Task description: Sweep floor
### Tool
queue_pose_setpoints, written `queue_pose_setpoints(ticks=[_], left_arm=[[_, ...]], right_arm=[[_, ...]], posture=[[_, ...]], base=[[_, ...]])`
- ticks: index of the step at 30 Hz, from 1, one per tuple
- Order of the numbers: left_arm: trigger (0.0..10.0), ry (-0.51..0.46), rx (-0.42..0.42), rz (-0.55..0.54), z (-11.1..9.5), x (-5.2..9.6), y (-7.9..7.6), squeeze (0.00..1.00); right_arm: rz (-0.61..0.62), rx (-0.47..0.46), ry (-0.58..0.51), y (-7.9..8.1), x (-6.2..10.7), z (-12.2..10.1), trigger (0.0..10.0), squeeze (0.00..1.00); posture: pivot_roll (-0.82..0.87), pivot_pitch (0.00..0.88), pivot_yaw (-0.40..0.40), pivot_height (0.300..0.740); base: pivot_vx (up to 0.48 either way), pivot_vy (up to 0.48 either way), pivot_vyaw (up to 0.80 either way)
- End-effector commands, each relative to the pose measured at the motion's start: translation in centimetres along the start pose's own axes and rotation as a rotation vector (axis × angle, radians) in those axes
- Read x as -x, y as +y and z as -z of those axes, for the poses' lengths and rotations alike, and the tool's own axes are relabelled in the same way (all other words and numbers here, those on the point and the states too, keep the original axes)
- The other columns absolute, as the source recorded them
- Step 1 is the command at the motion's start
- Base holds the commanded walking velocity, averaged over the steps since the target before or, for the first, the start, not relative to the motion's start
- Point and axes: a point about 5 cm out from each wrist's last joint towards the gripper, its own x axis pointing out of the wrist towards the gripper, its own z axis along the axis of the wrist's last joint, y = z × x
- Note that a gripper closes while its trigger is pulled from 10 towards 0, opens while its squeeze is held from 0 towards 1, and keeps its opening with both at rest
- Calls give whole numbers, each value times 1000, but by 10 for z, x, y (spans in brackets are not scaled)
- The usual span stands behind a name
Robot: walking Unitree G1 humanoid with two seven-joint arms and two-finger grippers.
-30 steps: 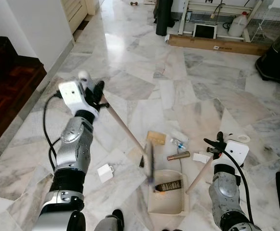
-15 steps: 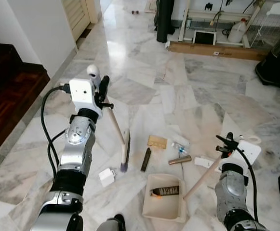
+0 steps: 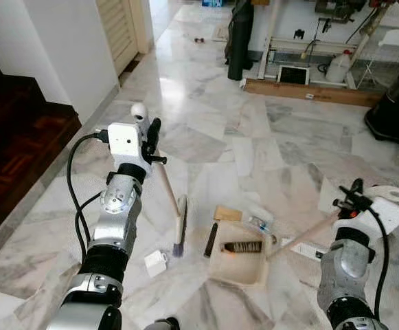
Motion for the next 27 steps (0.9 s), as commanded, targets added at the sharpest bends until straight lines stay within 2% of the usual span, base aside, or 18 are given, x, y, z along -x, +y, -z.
queue_pose_setpoints(ticks=[1,7,9,11,18,27], left_arm=[[10000,-53,-21,11,-9,-4,-2,0],[10000,-45,-56,32,-6,0,-4,0],[10000,-40,-57,37,-4,1,-4,0],[10000,-36,-59,40,-3,2,-5,0],[10000,-35,-52,39,-2,3,-8,0],[10000,-27,-55,24,3,13,-6,0]], right_arm=[[25,-64,-61,2,-5,-12,10000,0],[16,-117,-122,10,-11,-28,10000,0],[36,-187,-119,14,-11,-31,10000,0],[38,-211,-117,18,-9,-32,10000,0],[15,-250,-135,24,-9,-42,10000,0],[5,-261,-136,23,-5,-45,10000,0]], posture=[[88,13,22,740],[78,25,35,740],[72,26,41,740],[66,24,40,740],[67,29,28,740],[73,0,13,740]], base=[[0,0,0],[0,0,0],[0,0,0],[0,0,0],[0,0,0],[0,0,0]])
